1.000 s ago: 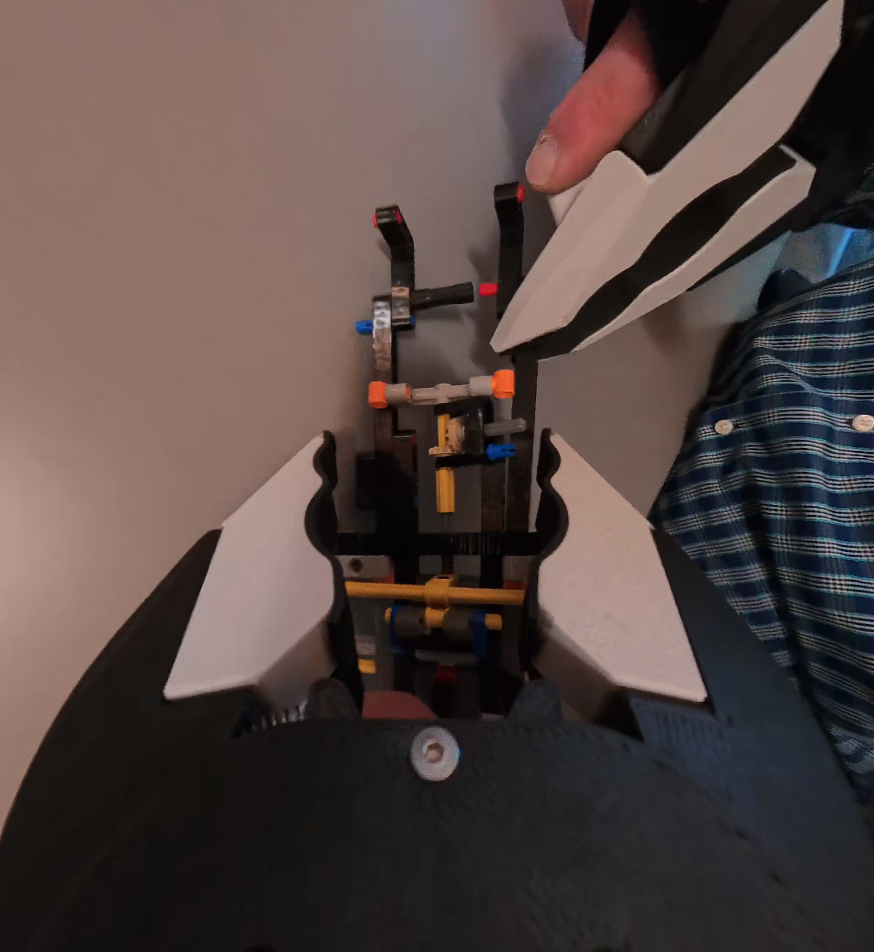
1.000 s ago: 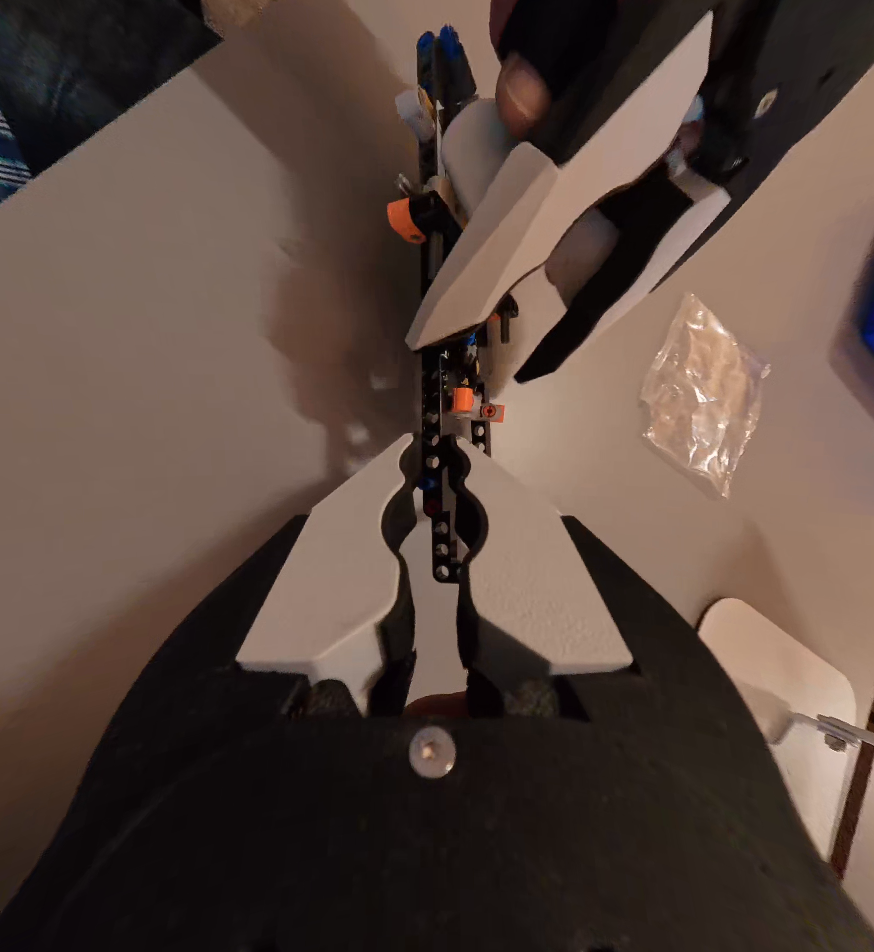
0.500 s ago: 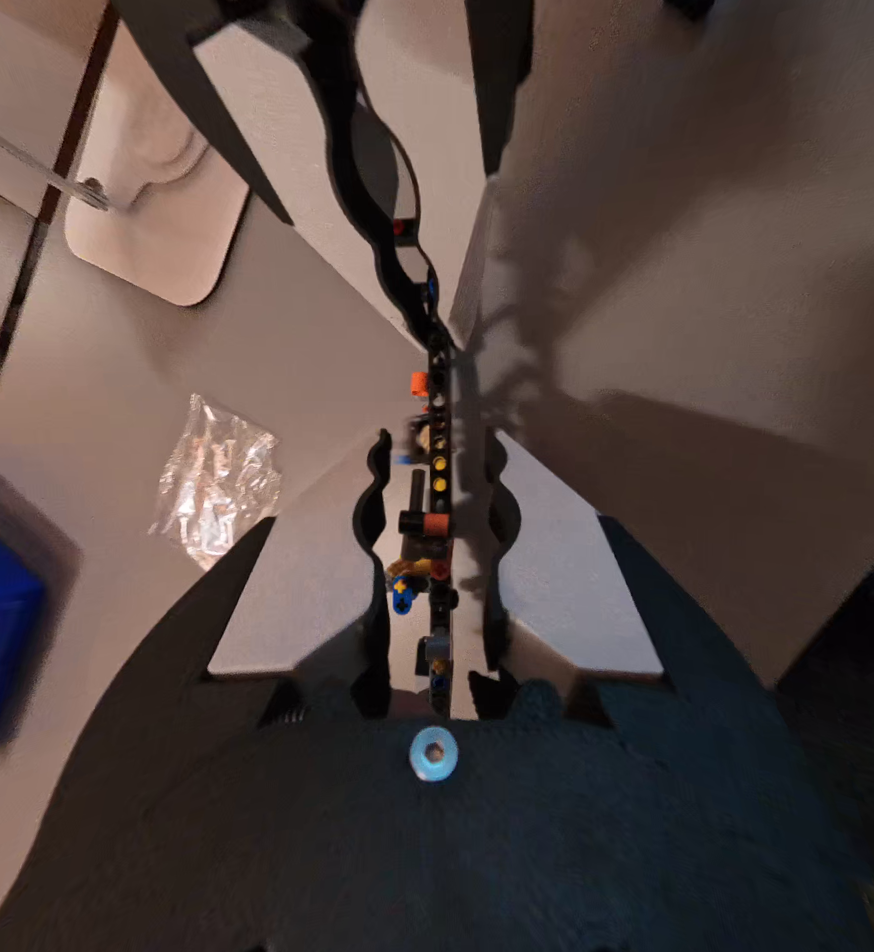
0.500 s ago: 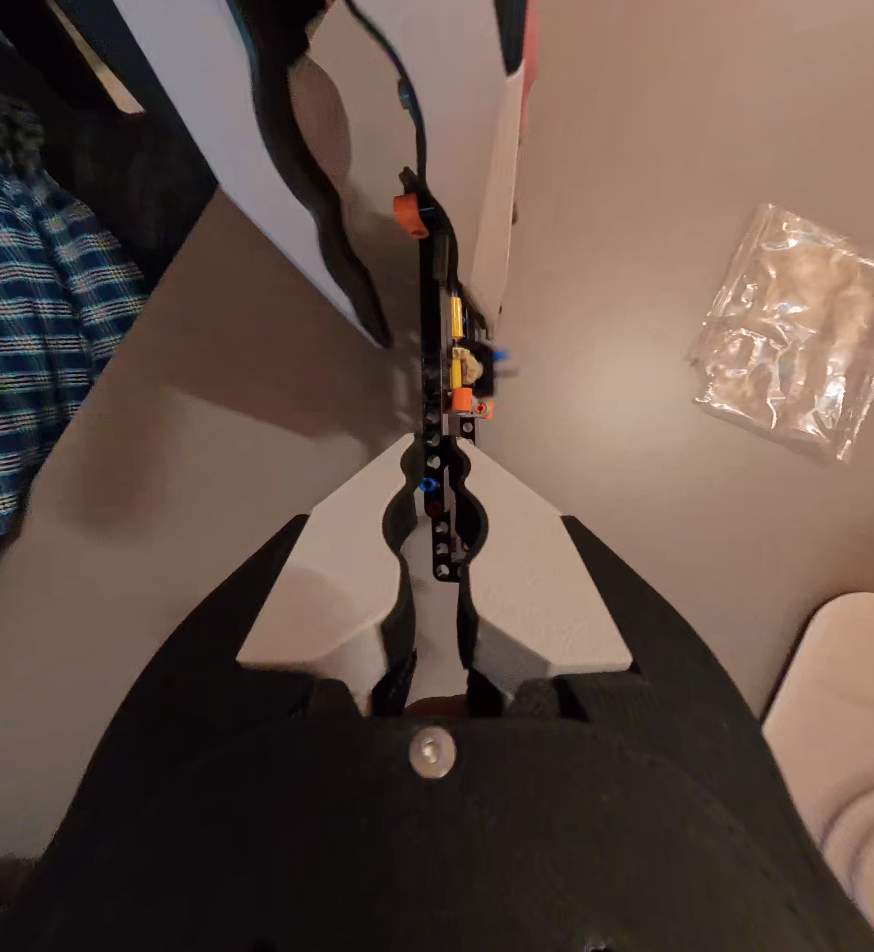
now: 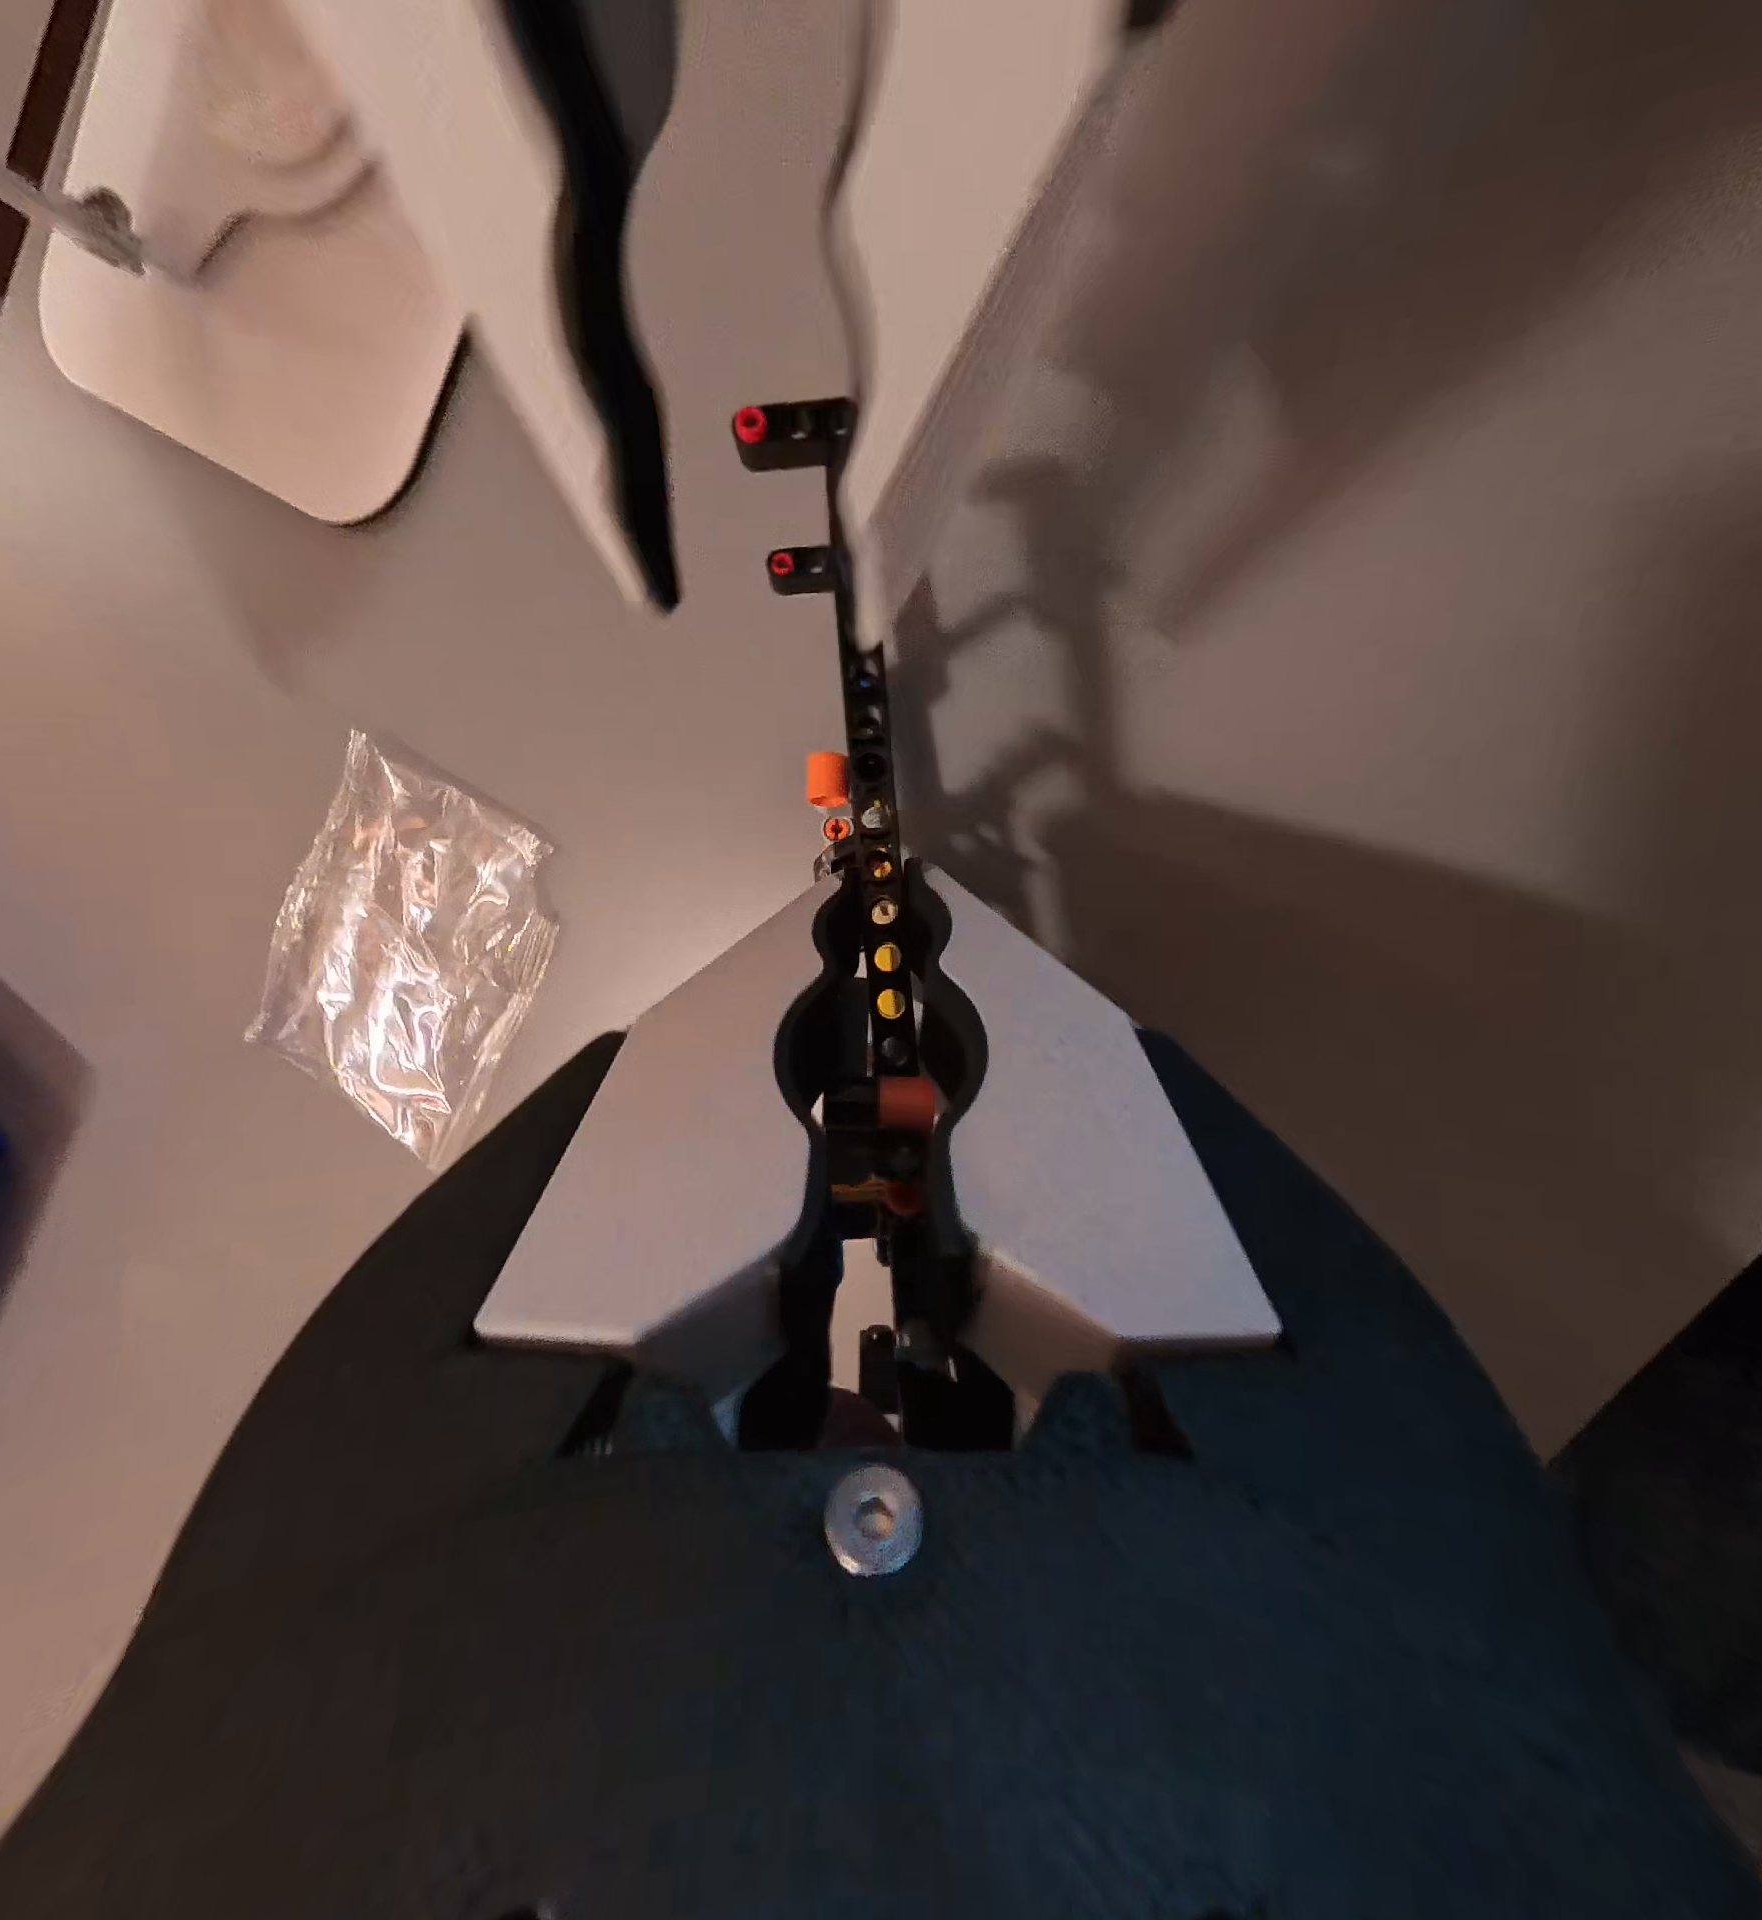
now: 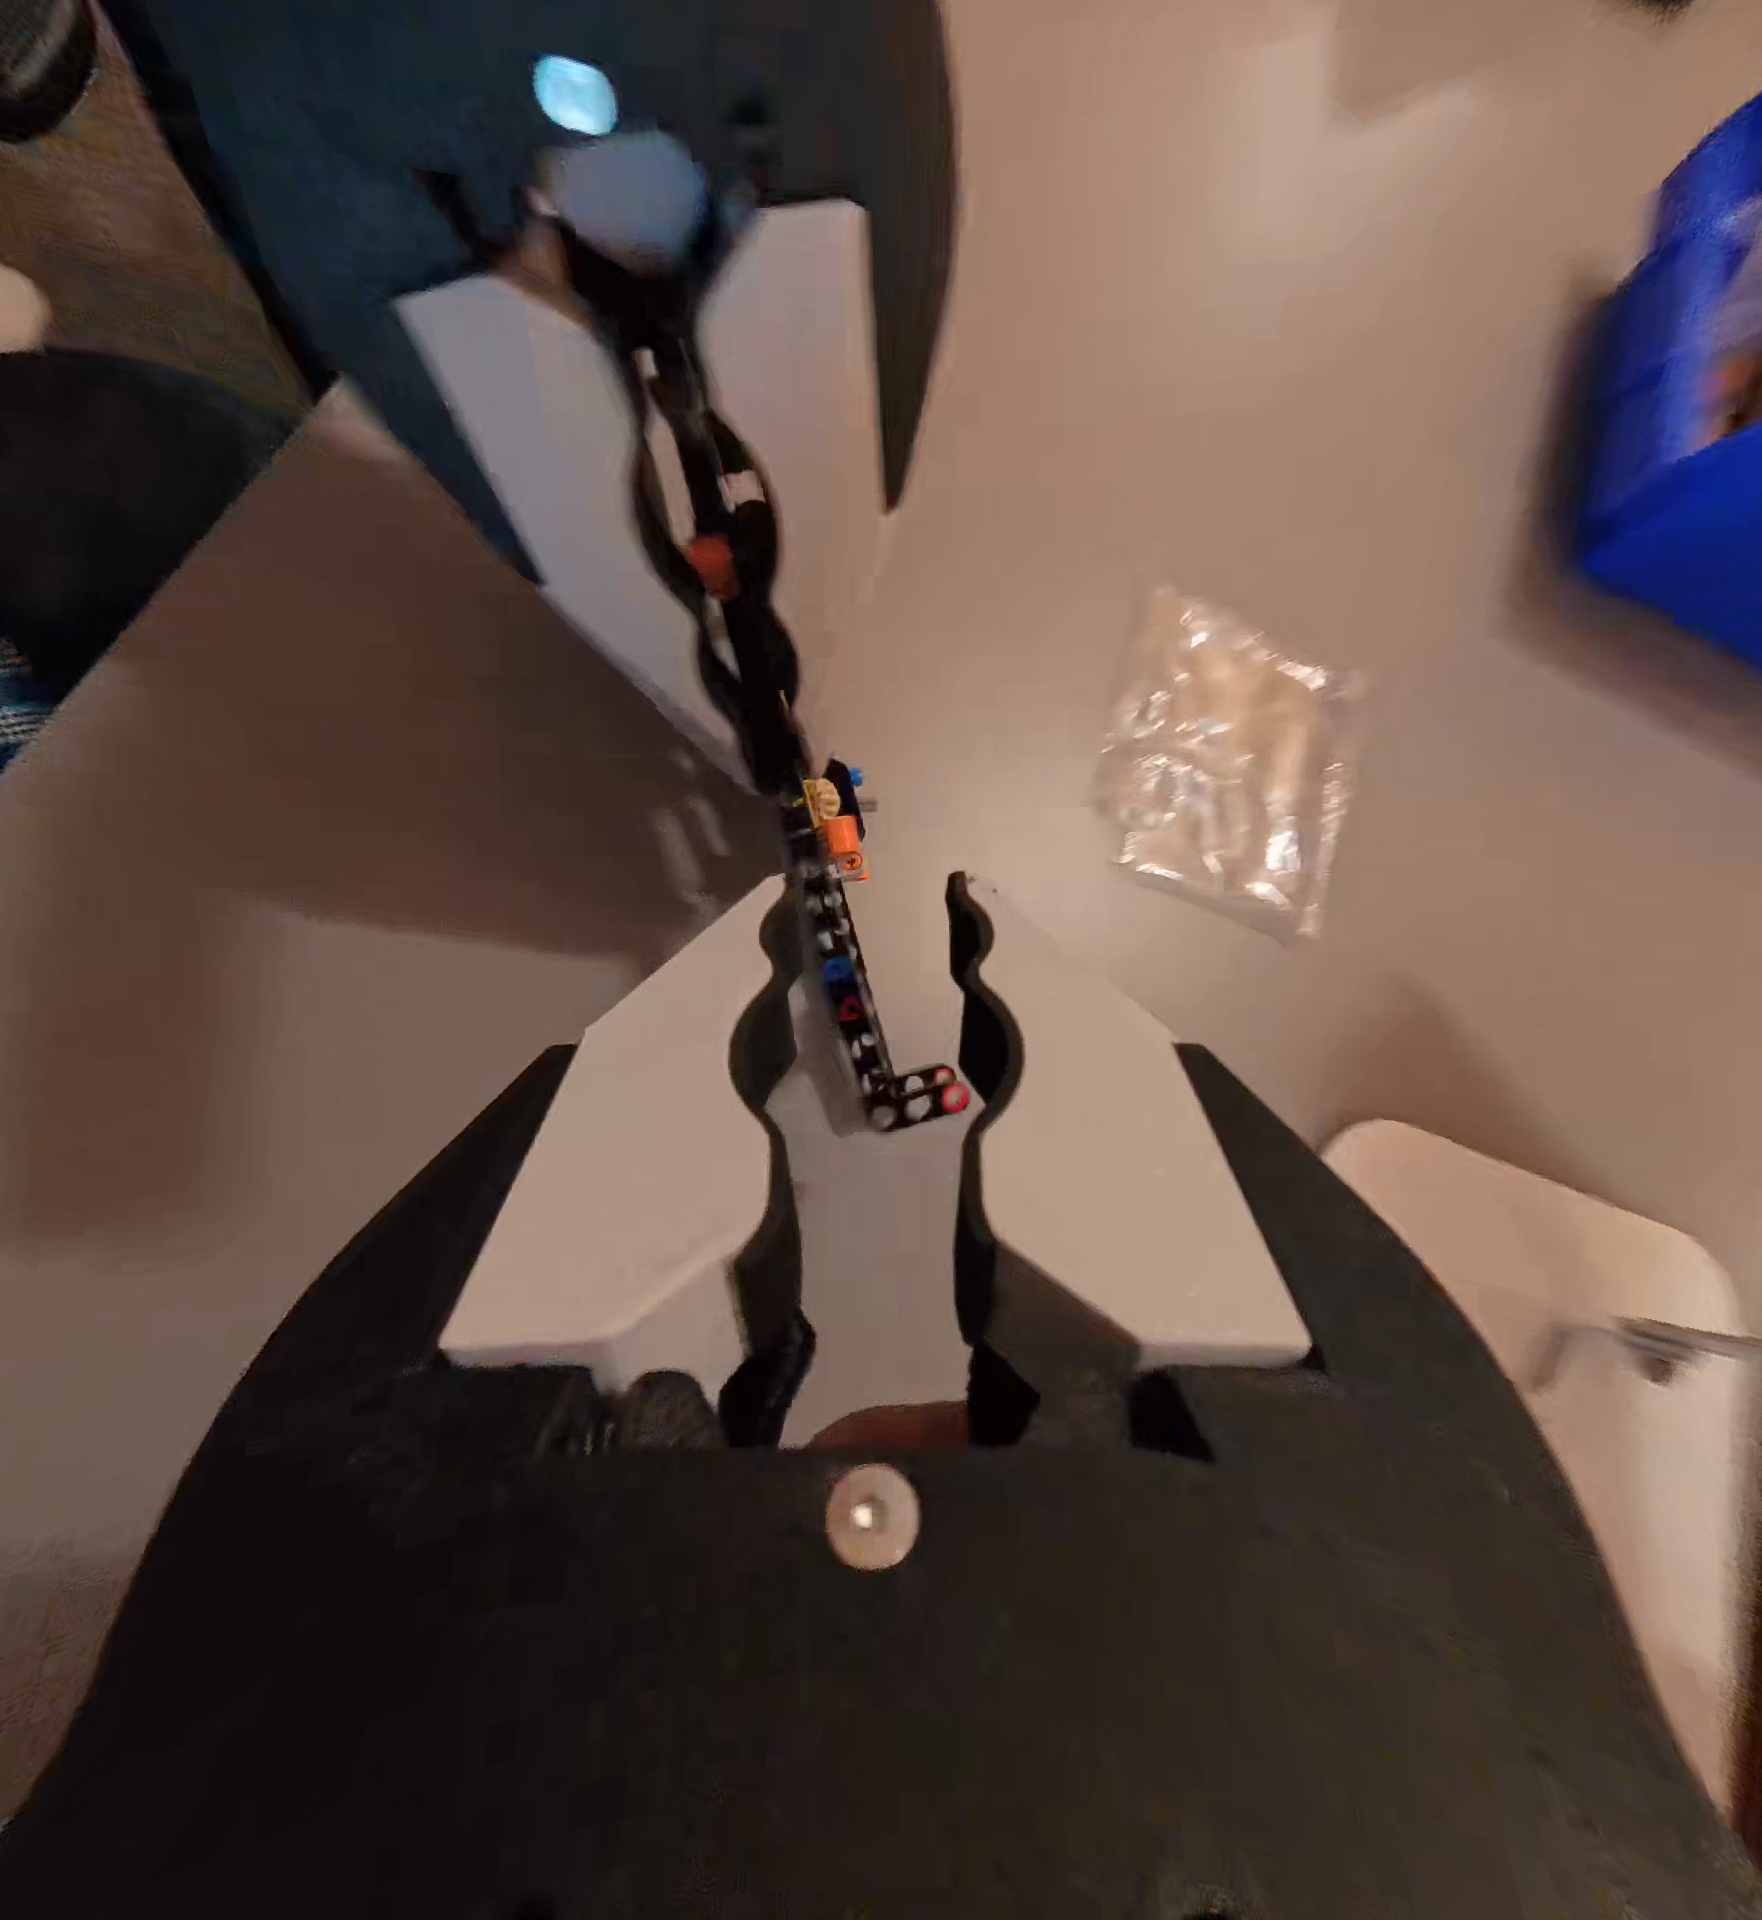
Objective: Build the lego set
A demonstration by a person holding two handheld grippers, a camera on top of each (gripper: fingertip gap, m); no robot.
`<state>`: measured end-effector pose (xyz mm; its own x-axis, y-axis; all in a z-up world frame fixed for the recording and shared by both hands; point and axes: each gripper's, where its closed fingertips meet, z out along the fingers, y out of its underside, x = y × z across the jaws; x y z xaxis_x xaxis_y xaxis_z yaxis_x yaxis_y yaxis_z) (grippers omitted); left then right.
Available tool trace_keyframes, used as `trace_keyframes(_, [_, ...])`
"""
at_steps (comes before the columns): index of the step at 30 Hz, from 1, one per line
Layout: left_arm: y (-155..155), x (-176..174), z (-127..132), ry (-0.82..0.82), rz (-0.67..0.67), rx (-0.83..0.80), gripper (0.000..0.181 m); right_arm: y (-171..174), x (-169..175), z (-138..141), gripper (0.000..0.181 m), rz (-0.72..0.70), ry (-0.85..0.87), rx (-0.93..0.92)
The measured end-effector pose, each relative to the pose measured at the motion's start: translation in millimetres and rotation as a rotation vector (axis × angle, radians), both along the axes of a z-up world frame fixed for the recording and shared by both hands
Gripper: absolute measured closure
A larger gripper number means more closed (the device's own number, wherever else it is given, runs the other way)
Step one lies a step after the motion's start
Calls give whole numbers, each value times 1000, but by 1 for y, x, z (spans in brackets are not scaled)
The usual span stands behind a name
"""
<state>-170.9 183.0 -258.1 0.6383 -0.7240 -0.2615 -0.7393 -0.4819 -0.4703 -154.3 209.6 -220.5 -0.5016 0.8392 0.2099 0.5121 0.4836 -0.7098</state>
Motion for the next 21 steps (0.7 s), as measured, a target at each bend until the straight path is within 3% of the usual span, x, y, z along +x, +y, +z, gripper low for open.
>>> trace_keyframes(1, [1,-2,1,-24,30,-19,177,-3,6,8,159,10,55,29])
trace_keyframes(2, [1,-3,1,-62,55,-43,177,-9,14,11,167,32,69,22])
trace_keyframes(5, [6,-7,4,-193,140,-108,177,-22,22,3,166,14,70,-8])
trace_keyframes(12, [18,-12,6,-424,312,-191,177,3,-20,-21,167,-315,200,-99])
trace_keyframes(14, [20,-14,6,-452,339,-196,177,9,-27,-22,176,-367,233,-122])
trace_keyframes(19, [23,-19,7,-531,391,-215,176,17,-37,-30,167,-430,239,-135])
trace_keyframes(21, [26,-20,7,-570,409,-219,176,15,-39,-30,171,-423,249,-158])
